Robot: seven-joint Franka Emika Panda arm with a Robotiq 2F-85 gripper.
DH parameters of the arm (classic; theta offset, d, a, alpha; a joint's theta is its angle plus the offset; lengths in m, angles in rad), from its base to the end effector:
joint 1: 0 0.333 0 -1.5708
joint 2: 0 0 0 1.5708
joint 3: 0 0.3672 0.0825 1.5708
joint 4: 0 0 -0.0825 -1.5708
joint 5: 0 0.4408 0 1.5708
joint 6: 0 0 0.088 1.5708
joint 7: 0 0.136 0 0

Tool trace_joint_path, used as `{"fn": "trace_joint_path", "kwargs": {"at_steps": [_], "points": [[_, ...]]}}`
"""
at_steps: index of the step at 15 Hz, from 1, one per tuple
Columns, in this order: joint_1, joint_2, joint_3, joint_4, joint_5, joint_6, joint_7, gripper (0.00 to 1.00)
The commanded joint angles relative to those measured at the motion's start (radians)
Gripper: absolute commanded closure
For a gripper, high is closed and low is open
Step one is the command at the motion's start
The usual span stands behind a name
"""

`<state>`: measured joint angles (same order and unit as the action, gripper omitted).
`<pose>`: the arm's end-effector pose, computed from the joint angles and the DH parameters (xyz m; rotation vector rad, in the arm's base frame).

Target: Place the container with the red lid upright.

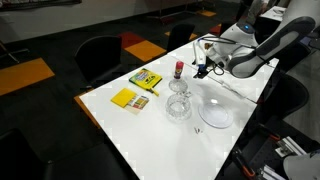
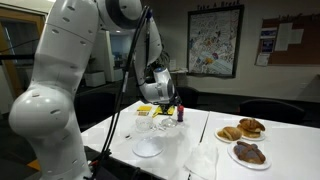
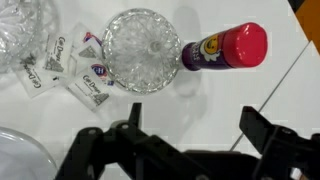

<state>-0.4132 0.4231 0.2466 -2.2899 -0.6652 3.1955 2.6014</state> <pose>0.6115 -0.0416 0.1928 -1.2822 2.3454 -0.2851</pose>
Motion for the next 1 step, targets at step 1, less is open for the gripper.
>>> {"fn": "trace_joint_path", "kwargs": {"at_steps": [1], "points": [[-0.081,-0.049,0.106,-0.006,0.164,-0.077,0.000,0.00]]}}
